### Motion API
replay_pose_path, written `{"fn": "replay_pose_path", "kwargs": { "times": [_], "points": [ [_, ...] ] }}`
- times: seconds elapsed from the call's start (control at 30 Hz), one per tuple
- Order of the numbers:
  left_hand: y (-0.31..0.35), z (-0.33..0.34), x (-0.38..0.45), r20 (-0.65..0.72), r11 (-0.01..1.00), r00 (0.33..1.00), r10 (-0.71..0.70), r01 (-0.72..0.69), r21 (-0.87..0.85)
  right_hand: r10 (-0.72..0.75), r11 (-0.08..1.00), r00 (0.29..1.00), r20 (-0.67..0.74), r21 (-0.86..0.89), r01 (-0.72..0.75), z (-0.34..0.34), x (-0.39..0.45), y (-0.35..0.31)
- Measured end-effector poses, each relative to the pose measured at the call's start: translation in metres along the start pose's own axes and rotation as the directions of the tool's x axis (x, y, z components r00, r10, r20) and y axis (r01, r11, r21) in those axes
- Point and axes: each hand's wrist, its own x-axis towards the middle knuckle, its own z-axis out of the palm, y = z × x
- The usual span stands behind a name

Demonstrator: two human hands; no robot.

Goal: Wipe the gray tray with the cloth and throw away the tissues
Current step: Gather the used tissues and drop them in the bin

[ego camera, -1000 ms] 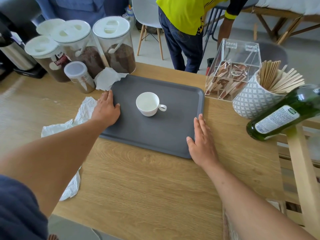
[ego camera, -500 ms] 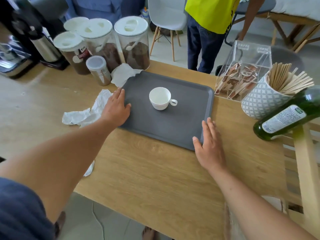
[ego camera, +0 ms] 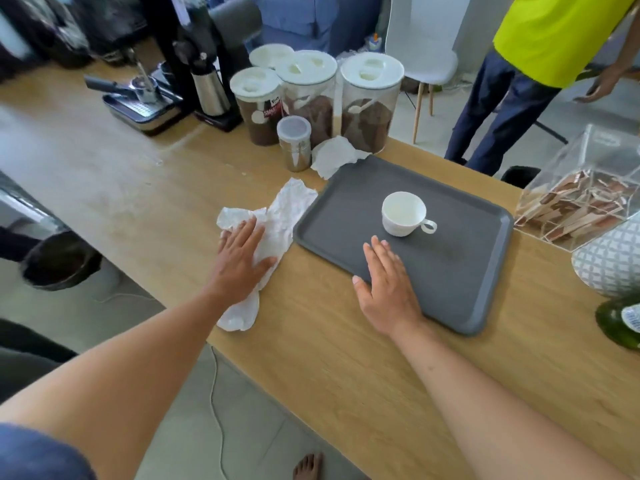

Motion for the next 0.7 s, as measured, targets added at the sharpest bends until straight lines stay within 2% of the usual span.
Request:
{"fn": "replay_pose_path", "kwargs": {
  "times": [0.1,0.2,0.3,0.47,0.7],
  "points": [
    [-0.005,0.006,0.014,-0.026,0.989,1.0,0.007,-0.01,-0.147,-0.021,1.0,1.0,0.021,0.012,0.021,0.012,0.035,-0.012],
    [0.0,0.011,0.027,-0.138,0.948,0.989,-0.046,0.0,-0.317,0.007,0.999,1.0,0.011,0.036,-0.008,0.02,0.079,-0.019],
    [0.005,0.013,0.026,-0.208,0.924,0.972,-0.113,0.025,-0.383,0.031,0.999,0.999,-0.025,0.037,-0.03,0.024,0.121,-0.025],
    [-0.003,0.023,0.033,-0.279,0.952,0.957,-0.085,-0.005,-0.305,0.103,0.994,0.985,-0.135,-0.009,-0.105,0.034,0.209,-0.036],
    [-0.004,0.023,0.036,-0.349,0.993,0.937,-0.019,-0.024,-0.118,0.202,0.974,0.961,-0.188,-0.065,-0.217,0.043,0.275,-0.027]
  ]
}}
